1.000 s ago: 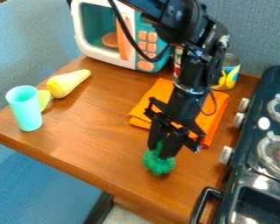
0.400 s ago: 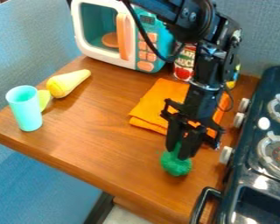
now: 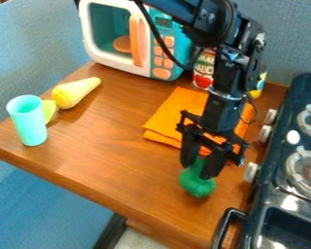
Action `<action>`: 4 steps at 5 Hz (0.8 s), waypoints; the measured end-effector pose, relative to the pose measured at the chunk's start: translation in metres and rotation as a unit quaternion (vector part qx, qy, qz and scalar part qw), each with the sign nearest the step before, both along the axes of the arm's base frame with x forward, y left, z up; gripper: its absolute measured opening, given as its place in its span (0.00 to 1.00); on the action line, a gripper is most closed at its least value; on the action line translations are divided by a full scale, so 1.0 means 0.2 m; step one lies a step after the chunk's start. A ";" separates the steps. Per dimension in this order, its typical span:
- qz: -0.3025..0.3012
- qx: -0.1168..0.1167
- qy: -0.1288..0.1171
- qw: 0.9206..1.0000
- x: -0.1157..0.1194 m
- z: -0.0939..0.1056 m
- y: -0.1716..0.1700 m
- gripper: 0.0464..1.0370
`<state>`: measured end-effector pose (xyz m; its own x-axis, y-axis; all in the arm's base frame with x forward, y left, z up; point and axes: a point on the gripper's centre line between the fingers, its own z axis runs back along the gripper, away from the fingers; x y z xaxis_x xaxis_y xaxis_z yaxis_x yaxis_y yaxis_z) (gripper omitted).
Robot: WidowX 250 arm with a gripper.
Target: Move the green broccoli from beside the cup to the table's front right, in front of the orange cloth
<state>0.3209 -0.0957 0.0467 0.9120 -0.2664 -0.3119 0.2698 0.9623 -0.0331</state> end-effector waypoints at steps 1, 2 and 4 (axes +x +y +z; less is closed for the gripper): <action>0.024 -0.017 0.010 1.000 0.00 0.01 0.08 0.94; 0.035 -0.049 -0.010 0.998 0.01 0.14 0.13 0.97; 0.069 -0.075 -0.021 0.995 -0.05 0.29 0.32 0.97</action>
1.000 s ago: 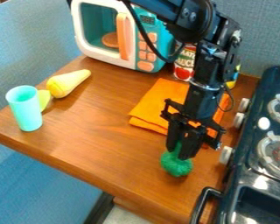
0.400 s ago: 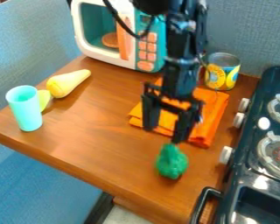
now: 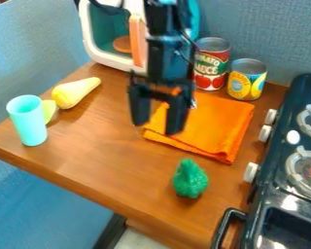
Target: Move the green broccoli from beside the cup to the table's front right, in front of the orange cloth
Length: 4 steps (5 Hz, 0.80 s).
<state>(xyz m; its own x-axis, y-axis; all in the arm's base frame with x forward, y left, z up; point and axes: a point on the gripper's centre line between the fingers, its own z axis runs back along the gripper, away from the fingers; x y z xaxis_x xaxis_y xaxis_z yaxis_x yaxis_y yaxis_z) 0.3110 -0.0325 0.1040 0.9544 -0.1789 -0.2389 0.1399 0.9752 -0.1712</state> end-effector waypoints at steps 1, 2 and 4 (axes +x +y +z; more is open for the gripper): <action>0.066 0.061 -0.024 0.996 0.03 0.03 0.22 0.97; 0.114 0.121 -0.033 0.986 0.03 0.01 0.46 0.97; 0.168 0.143 -0.031 0.975 0.01 0.04 0.90 0.97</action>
